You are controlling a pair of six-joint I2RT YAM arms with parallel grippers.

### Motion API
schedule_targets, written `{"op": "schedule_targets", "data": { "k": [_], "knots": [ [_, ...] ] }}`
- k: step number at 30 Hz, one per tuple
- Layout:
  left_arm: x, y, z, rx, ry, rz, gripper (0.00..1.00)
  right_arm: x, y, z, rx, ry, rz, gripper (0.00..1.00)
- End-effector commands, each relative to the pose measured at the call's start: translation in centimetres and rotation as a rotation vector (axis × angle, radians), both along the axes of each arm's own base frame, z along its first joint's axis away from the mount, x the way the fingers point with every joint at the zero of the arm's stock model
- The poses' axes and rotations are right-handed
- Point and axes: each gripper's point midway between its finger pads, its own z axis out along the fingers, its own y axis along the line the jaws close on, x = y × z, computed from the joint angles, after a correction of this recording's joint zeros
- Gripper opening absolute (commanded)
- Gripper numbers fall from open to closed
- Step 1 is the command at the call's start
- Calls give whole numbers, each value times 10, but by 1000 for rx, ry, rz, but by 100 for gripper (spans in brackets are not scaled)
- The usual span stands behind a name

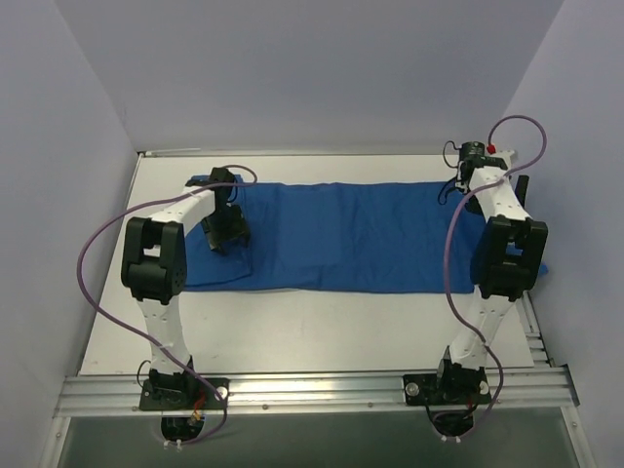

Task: Open and lay out the surgical kit
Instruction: Open the surgical kit at the center of the board.

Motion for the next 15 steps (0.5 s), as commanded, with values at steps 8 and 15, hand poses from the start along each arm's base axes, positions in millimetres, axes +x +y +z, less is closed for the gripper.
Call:
{"op": "schedule_targets", "data": {
  "k": [8,15],
  "knots": [
    [21,-31,12,74,-34,-61,71,59,127,64,373,-322,341,93],
    [16,-26,-5,175,23,-40,61,50,183,48,523,-318,476,92]
  ]
}}
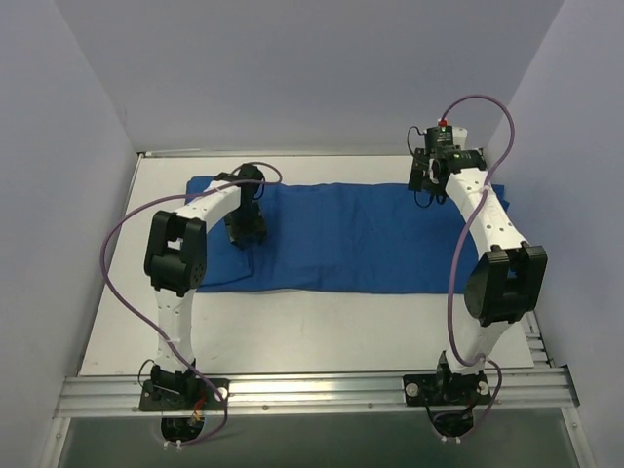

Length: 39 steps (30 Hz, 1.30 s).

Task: Open and lay out the surgical kit
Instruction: Open the surgical kit at the center of the board.

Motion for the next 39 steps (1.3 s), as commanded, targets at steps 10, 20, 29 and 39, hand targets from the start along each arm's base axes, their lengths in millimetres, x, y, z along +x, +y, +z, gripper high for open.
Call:
{"op": "schedule_targets", "data": {
  "k": [10,20,29,39],
  "knots": [
    [-9,46,-9,200,75,50,41,-13,19,-6,121,-11,91,91],
    [16,103,59,354,-22,50,2,-3,35,-8,165,-3,131,91],
    [-29,240,151,622,-46,307,2,13,67,-11,275,7,187,91],
    [-82,310,170,679,24,468,64,7,95,-27,391,39,215,91]
  ]
}}
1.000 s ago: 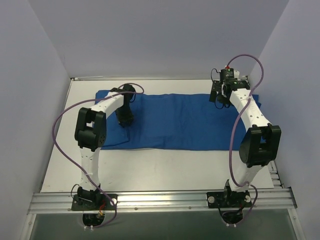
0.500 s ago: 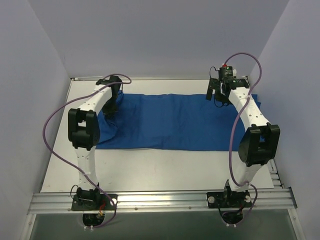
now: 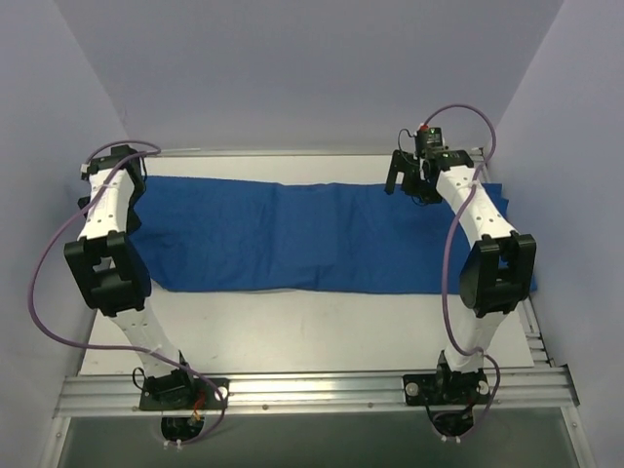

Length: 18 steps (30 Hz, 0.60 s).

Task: Open and lay out the surgical kit
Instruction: Open the surgical kit at the center of the board.

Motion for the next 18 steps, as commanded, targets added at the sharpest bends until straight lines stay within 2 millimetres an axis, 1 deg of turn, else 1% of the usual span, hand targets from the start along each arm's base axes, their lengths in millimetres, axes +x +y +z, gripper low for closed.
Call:
{"op": "schedule_targets", "data": {
  "k": [1,2,4,5,6,7,8,9,10,11,12,13,14,15,16,17,18],
  "knots": [
    [-6,-19,35,16,-40,-63,70,-6,14,1,68,7,7,91],
    [-2,-25,41,8,-69,-80,73,-8,14,0,70,7,7,91],
    [3,-38,48,-10,-93,-122,88,-12,13,-8,64,20,5,91],
    [8,-49,47,-29,-96,-152,88,-14,11,-13,58,30,-5,91],
    [12,-56,44,-57,-101,-175,87,-19,5,-26,50,62,-25,91],
    [18,-72,30,-139,-97,-208,80,-21,0,-32,47,77,-39,89],
    [19,-88,17,-189,-67,-251,74,-22,-6,-37,44,88,-55,88],
    [30,-99,6,-225,-92,-284,61,-23,-18,-47,38,99,-89,78],
    [34,-114,-11,-287,-89,-311,27,-22,-25,-51,35,99,-105,70],
    [35,-126,-24,-342,-90,-320,9,-22,-31,-57,32,110,-117,55],
    [34,-135,-47,-413,-75,-301,2,-20,-42,-59,35,113,-142,27],
    [35,-144,-57,-471,-83,-293,2,-19,-47,-60,33,113,-149,23],
    [39,-159,-65,-556,-106,-294,2,-14,-51,-59,32,93,-154,22],
    [47,-165,-72,-583,-136,-309,2,-11,-52,-56,32,74,-158,26],
    [52,-169,-76,-600,-146,-314,2,-8,-70,-54,36,56,-202,33],
    [55,-171,-78,-606,-150,-318,2,-3,-75,-49,42,35,-216,41],
    [58,-172,-78,-608,-152,-324,2,3,-81,-46,34,12,-231,52]
  ]
}}
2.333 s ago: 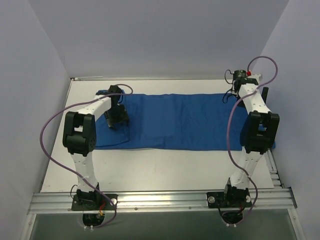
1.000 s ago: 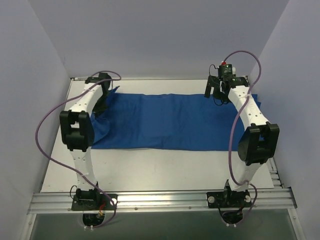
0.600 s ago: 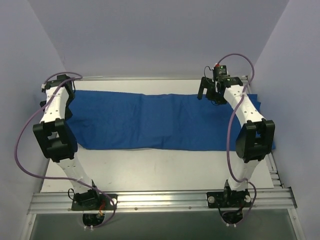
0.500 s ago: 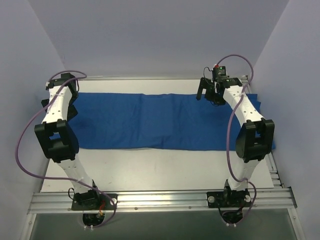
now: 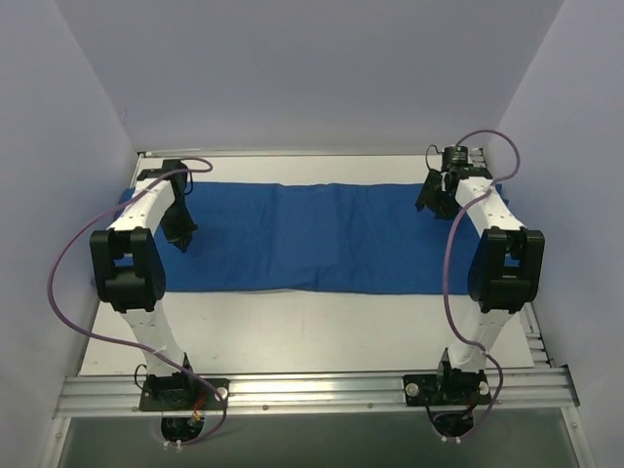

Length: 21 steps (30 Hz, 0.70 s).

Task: Open and lay out the surgical kit
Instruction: Open the surgical kit at the center of the board.

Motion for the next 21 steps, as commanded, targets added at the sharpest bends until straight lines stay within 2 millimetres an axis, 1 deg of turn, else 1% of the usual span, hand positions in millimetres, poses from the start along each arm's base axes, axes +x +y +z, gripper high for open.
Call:
{"op": "schedule_targets", "data": {
  "k": [1,2,3,4,5,6,7,8,10,11,12,13,14,15,16,17,20,21],
  "knots": [
    [41,-22,2,-136,-140,-14,2,26,-30,26,-47,-112,-72,54],
    [44,-21,3,-125,-142,-26,2,29,-37,23,-71,-99,-85,56],
    [48,-19,4,-110,-154,-33,2,33,-50,25,-129,-100,-113,56],
    [50,-20,4,-117,-163,-43,2,41,-56,30,-147,-119,-118,56],
    [55,-22,2,-126,-179,-58,2,44,-61,19,-167,-91,-119,52],
    [55,-25,-4,-138,-166,-62,2,45,-71,17,-208,-79,-146,49],
    [54,-27,-9,-146,-155,-64,2,46,-75,15,-222,-68,-157,47],
    [56,-28,-11,-155,-160,-66,2,48,-83,12,-225,-60,-170,47],
    [54,-33,-20,-181,-138,-75,2,52,-86,12,-211,-67,-168,50],
    [51,-34,-23,-187,-126,-83,2,53,-92,9,-215,-63,-185,55],
    [51,-35,-22,-191,-127,-87,2,57,-97,13,-221,-76,-196,56],
    [49,-35,-22,-192,-125,-94,2,58,-106,13,-248,-76,-226,57],
    [48,-36,-23,-192,-123,-98,2,60,-113,9,-258,-75,-263,58],
    [48,-36,-20,-191,-136,-101,2,63,-124,11,-272,-86,-300,58],
    [47,-36,-19,-192,-141,-102,2,64,-130,10,-289,-87,-326,58],
    [47,-36,-20,-193,-144,-102,2,64,-142,6,-329,-84,-382,59],
    [46,-39,-22,-209,-148,-103,2,71,-158,0,-349,-111,-452,59],
    [47,-55,-23,-216,-143,-138,2,74,-161,-3,-337,-121,-481,59]
  ]
}}
